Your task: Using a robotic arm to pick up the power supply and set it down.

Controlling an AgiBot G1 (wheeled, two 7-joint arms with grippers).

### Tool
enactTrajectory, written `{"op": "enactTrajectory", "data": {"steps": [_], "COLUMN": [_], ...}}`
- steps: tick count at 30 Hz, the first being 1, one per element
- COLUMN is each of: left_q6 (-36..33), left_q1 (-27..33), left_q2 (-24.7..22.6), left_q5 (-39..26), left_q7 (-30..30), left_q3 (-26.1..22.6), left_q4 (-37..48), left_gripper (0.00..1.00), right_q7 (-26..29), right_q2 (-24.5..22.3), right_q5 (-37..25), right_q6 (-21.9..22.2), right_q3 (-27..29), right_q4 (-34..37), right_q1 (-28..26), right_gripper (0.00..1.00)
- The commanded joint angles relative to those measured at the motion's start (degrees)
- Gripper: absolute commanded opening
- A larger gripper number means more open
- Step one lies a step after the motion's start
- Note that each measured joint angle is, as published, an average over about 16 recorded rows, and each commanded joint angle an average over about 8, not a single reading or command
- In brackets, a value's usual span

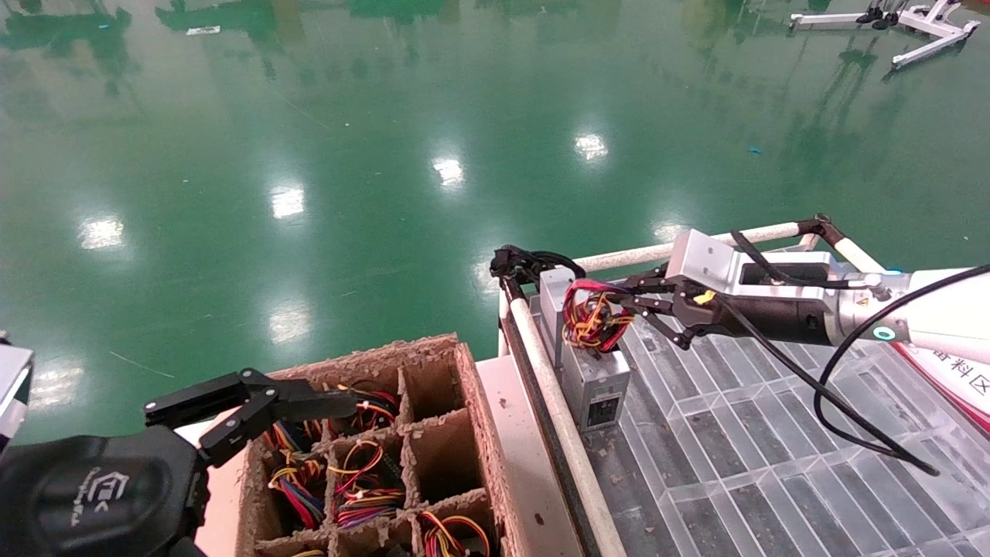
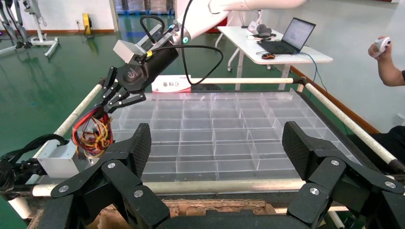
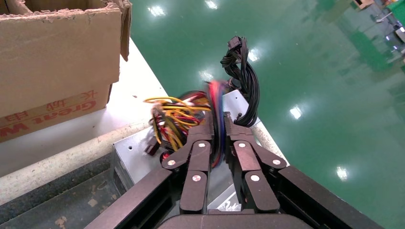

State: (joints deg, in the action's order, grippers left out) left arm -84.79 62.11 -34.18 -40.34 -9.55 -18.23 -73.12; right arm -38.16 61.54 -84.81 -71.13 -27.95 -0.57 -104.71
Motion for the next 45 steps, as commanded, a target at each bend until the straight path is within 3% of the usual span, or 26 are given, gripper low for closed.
{"op": "enactTrajectory", "data": {"steps": [1, 20, 45], "left_q6": [0.0, 0.0, 0.0], "left_q1": [0.0, 0.0, 0.0], "left_q2": [0.0, 0.0, 0.0], "left_q5": [0.0, 0.0, 0.0], "left_q7": [0.0, 0.0, 0.0], "left_q3": [0.0, 0.0, -0.1], "left_q4": [0.0, 0.0, 0.0], "left_gripper": [1.0, 1.0, 1.0], "right_q7": [0.0, 1.2, 20.9], "right_q2": [0.0, -0.7, -11.4], "right_q5": [0.0, 1.0, 18.3], "right_q6": [0.0, -0.7, -6.4], "right_q3": [0.0, 0.3, 5.1], "right_q4": [0.0, -2.1, -31.4], "right_q1": [0.0, 1.2, 18.5], "right_gripper": [1.0, 1.0, 1.0]}}
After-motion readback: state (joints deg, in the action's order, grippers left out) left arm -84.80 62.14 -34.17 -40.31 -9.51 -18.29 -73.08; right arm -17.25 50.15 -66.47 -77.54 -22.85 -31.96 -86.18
